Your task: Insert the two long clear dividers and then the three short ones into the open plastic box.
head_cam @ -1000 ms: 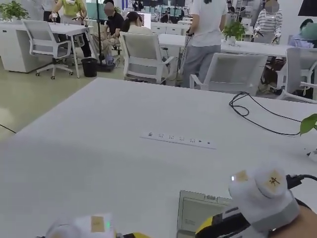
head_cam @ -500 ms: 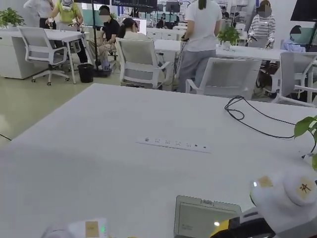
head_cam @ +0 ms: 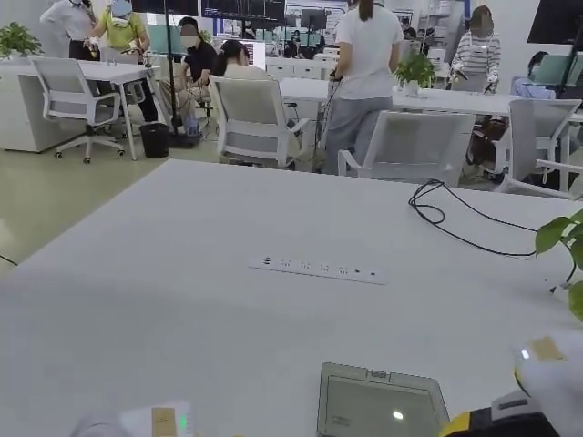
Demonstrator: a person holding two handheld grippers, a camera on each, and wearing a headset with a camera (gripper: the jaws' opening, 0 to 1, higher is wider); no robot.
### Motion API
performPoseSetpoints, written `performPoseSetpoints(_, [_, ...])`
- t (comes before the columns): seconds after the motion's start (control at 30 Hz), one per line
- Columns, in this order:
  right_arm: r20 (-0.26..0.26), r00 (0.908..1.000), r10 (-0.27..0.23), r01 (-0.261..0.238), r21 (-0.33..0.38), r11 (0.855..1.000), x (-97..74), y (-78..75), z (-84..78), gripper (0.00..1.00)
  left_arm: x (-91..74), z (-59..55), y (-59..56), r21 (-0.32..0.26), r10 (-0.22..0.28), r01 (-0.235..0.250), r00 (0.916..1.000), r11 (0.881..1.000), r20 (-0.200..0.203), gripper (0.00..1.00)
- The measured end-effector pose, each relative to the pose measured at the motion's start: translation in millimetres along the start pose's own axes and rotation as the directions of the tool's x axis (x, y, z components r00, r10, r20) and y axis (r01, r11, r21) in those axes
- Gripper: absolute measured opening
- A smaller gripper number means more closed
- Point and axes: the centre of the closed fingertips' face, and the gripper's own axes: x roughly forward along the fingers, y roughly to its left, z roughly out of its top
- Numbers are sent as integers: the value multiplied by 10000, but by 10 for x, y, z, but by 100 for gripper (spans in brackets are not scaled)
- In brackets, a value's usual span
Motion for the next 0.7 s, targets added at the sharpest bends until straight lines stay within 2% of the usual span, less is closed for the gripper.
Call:
performPoseSetpoints(0.3, [-638, 9978, -162, 177, 222, 9996, -143, -18, -400, 56, 14, 5, 1, -18, 25, -25, 10000, 10000, -17, 100])
performPoseSetpoints(0.4, [-1009, 9948, -172, 188, 150, 9997, -185, -13, -555, 56, 14, 5, 0, -31, 17, -17, 10000, 10000, -15, 100])
performPoseSetpoints(0.63, [-1497, 9886, -148, 196, 303, 9993, -250, -37, -831, 56, 8, -6, 12, -60, 35, -35, 10000, 10000, -35, 100])
performPoseSetpoints(0.7, [-1796, 9836, -135, 175, 204, 9996, -258, -39, -935, 57, 9, -8, 15, -77, 33, -34, 10000, 10000, -42, 100])
